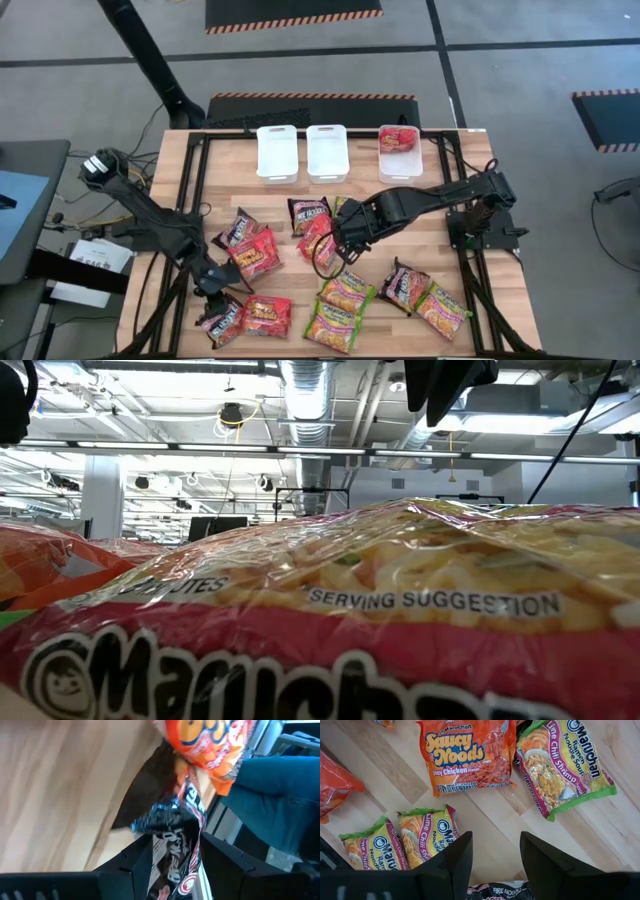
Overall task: Sort Maruchan noodles
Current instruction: Put the black noodle pack into the middle white bin
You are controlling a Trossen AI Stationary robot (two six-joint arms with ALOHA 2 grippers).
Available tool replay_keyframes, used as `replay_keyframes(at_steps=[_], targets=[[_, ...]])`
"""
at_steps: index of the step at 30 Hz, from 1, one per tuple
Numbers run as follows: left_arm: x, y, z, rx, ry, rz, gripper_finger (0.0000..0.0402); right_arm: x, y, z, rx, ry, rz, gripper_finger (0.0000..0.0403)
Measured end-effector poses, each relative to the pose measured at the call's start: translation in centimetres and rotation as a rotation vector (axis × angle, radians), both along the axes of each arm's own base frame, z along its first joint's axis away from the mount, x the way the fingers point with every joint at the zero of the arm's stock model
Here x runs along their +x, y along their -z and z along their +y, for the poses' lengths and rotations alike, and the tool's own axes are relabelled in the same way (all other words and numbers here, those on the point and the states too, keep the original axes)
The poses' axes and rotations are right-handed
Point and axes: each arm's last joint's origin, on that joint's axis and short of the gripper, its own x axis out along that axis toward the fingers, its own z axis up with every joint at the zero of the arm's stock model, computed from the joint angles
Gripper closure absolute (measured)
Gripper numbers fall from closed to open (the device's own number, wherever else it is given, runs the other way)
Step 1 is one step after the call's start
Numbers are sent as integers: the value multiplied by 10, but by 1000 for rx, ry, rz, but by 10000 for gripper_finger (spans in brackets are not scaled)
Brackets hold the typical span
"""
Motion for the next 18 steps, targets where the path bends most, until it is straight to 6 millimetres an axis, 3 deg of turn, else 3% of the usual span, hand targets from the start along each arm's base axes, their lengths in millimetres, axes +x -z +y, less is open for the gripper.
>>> replay_keyframes(at_steps=[13,18], targets=[[14,24,-15,-18,7,68,255,0,0,0,-1,-1,2,216],[15,21,-16,-40,42,30,293,0,0,0,-1,-1,1,216]])
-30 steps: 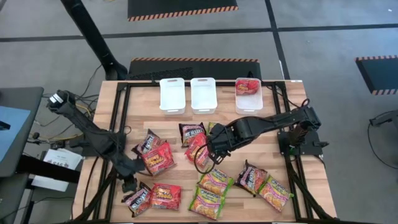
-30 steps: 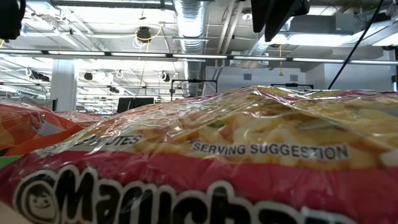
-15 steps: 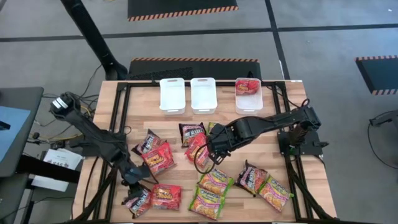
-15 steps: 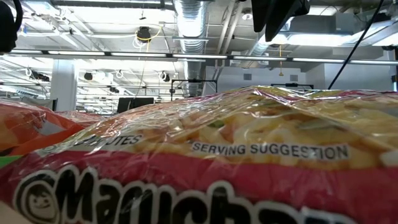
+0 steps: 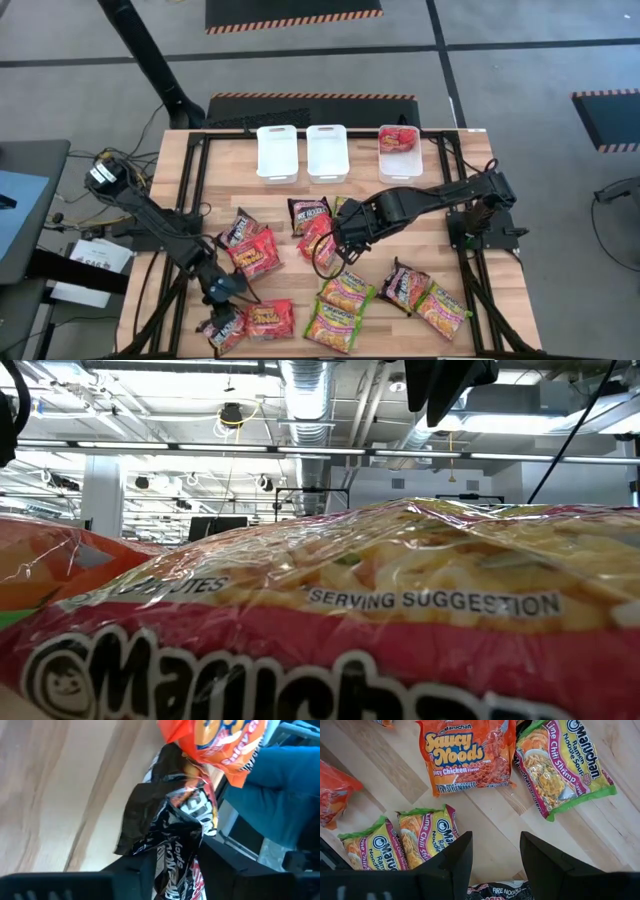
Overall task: Sort Maruchan noodles
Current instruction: Put the black noodle pack into the middle white bin
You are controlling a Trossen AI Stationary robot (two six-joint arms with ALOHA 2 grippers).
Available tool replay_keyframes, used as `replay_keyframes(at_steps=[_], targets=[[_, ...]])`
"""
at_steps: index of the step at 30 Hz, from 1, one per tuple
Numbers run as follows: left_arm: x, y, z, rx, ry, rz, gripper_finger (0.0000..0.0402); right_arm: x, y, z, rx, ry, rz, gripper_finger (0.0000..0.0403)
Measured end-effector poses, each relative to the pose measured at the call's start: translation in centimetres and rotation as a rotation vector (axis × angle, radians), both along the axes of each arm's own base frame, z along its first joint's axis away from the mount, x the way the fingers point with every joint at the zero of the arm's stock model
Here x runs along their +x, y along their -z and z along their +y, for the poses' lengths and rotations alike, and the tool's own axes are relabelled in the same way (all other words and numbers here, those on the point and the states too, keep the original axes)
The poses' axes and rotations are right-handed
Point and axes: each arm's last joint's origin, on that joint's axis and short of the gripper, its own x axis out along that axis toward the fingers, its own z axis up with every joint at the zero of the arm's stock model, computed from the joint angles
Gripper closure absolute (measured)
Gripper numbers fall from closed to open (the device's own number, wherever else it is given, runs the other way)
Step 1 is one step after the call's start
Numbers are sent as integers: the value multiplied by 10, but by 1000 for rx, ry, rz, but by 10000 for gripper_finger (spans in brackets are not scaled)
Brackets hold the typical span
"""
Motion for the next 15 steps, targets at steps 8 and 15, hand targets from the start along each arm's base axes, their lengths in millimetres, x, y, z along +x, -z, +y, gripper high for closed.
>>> replay_keyframes(at_steps=[8,15], targets=[[-1,-2,0,-16,41,-16,395,0,0,0,1,5,-2,216],[-6,-13,4,-21,62,-63,401,2,0,0,7,5,-23,216]])
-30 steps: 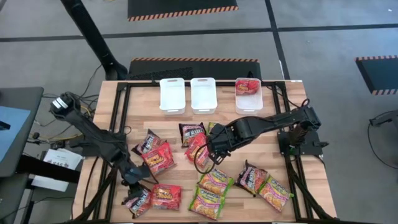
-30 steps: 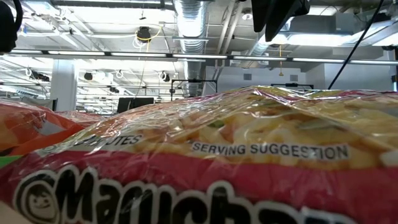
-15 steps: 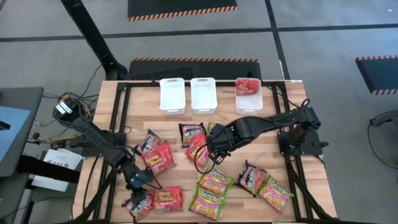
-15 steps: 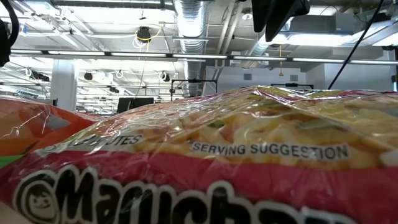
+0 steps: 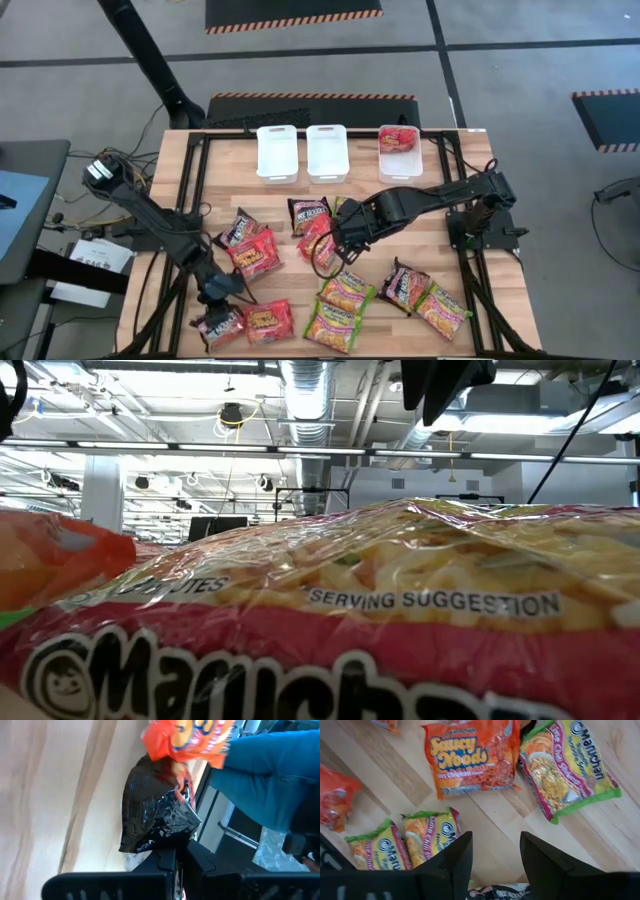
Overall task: Sort Maruchan noodles
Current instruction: Put the black noodle pack into the middle white bin
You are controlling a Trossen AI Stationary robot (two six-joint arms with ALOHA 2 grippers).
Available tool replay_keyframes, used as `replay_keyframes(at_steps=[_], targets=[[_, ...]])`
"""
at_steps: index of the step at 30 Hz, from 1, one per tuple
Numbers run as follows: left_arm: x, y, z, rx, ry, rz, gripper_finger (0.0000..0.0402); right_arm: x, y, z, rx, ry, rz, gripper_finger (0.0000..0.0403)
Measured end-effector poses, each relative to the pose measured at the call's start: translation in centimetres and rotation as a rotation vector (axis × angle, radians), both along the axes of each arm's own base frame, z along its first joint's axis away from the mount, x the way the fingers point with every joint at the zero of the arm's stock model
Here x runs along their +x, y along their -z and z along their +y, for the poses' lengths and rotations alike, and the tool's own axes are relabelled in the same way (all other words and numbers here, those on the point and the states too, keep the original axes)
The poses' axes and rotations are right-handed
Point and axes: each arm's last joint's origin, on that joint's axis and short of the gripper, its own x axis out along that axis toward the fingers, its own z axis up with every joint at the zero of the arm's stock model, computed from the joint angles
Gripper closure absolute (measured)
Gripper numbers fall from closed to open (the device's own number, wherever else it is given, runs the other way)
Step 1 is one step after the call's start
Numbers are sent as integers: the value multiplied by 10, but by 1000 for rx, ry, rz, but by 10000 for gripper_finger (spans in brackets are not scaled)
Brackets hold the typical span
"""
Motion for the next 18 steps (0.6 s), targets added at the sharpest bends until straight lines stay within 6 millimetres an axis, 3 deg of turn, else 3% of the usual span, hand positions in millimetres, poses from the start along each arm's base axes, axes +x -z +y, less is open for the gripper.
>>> replay_keyframes(at_steps=[6,18], targets=[[-12,-17,18,41,-35,-39,401,7,-2,2,18,-7,-72,216],[-34,-56,55,28,-108,-252,401,25,-11,8,31,-186,-269,204]])
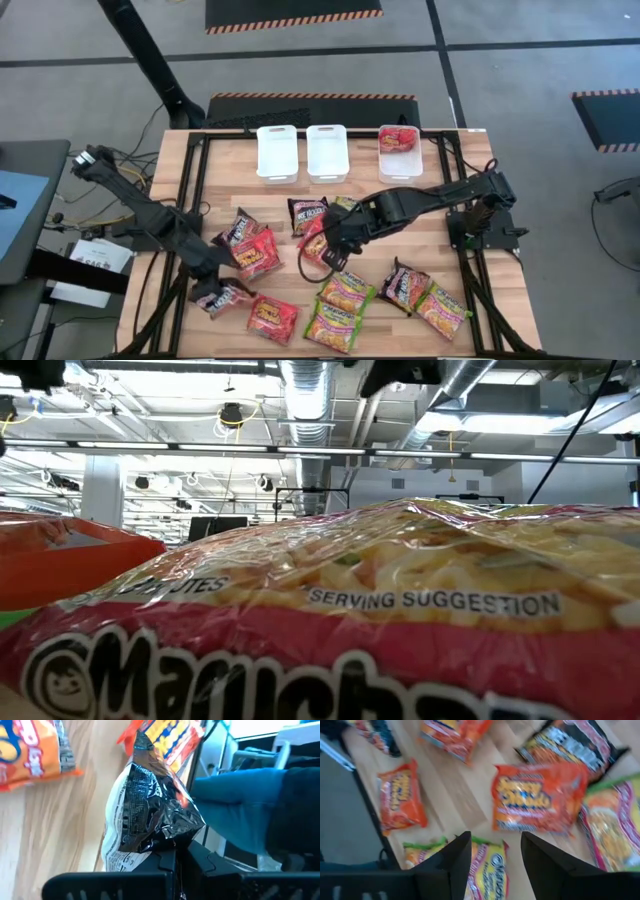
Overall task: Sort Maruchan noodles
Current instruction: Put the black noodle pack into the middle white bin
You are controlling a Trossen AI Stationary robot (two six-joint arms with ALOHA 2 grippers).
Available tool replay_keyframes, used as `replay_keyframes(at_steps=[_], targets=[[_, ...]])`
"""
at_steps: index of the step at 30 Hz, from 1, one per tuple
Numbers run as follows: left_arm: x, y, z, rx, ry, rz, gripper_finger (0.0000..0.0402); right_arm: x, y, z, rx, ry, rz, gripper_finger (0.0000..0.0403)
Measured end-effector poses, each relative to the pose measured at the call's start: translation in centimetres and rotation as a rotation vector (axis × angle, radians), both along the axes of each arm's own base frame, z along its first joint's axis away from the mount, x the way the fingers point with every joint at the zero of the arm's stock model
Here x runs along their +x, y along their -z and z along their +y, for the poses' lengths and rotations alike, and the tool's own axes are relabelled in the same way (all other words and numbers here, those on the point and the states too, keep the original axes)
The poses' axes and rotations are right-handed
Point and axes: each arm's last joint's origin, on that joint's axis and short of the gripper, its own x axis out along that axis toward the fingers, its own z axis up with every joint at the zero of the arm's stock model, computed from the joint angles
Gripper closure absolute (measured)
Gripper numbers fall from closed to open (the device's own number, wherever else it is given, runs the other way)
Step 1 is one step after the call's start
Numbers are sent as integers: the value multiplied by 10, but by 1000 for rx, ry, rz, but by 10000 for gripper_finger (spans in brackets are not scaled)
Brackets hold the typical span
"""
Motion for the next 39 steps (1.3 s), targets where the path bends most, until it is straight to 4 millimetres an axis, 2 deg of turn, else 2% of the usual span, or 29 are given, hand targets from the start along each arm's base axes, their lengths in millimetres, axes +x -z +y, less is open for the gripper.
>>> replay_keyframes(at_steps=[4,8,14,19,31,39], targets=[[-4,-8,7,4,2,-92,401,7,-4,-3,17,-42,-67,181],[-5,-13,12,44,9,-179,401,19,-13,-6,22,-139,-217,162],[-1,-16,20,151,-10,-304,401,40,-32,-14,60,-191,-497,159],[6,-20,26,246,-43,-433,401,48,-40,-23,26,-197,-620,159],[26,-49,42,392,-219,-813,401,49,-40,-27,2,-202,-620,159],[32,-51,46,408,-241,-850,401,48,-37,-31,-8,-200,-585,159]])
